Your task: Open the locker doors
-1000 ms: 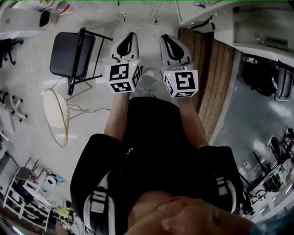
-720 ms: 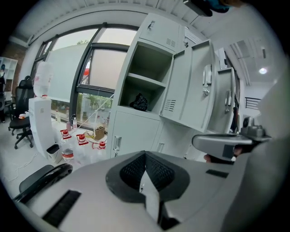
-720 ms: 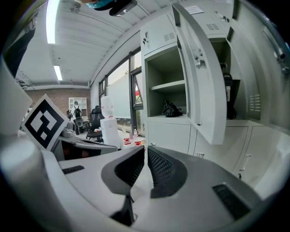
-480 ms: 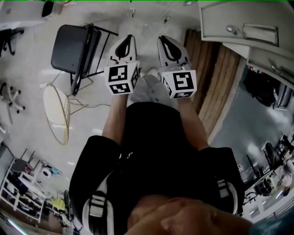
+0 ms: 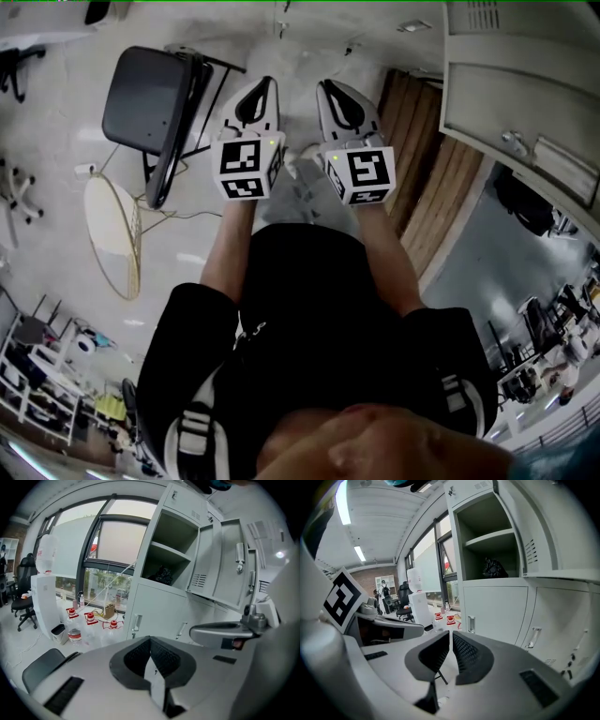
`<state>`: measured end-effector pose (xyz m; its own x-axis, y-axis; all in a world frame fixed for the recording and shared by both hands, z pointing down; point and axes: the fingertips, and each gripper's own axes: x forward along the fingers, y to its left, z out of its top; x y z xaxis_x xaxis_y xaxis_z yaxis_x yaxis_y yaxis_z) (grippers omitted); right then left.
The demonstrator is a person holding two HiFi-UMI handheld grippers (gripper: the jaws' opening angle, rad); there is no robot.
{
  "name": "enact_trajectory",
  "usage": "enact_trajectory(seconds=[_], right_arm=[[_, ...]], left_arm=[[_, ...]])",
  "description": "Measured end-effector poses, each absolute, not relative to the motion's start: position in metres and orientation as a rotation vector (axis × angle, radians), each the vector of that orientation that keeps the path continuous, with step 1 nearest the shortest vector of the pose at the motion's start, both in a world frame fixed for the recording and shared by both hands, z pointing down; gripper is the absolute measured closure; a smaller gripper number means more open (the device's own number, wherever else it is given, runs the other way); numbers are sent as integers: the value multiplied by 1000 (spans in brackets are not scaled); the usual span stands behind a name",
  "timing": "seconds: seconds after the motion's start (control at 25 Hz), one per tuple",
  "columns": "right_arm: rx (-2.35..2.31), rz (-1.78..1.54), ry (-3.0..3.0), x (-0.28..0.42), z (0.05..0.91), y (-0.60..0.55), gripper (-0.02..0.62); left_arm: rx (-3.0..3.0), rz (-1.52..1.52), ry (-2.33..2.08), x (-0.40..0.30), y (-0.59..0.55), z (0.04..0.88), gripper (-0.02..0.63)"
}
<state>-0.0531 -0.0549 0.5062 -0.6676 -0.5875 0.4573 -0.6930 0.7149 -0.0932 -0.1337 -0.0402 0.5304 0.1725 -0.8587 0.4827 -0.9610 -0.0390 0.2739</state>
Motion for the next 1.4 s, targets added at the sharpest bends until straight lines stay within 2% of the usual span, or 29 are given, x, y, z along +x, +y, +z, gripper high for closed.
enact_trajectory(seconds=[0.72,1.0,1.4], right_arm=[[883,372,-2470,-131,595,-109,558],[947,416,-2425,-134,630,-129,558],[1001,465,-2427,-140,682,-158,558]], left_arm=[[1935,290,-1605,-175,-94,620,597],[1934,279,-1602,-193,-111,647,597],[1927,300,-1547,-183,-126,696,597]])
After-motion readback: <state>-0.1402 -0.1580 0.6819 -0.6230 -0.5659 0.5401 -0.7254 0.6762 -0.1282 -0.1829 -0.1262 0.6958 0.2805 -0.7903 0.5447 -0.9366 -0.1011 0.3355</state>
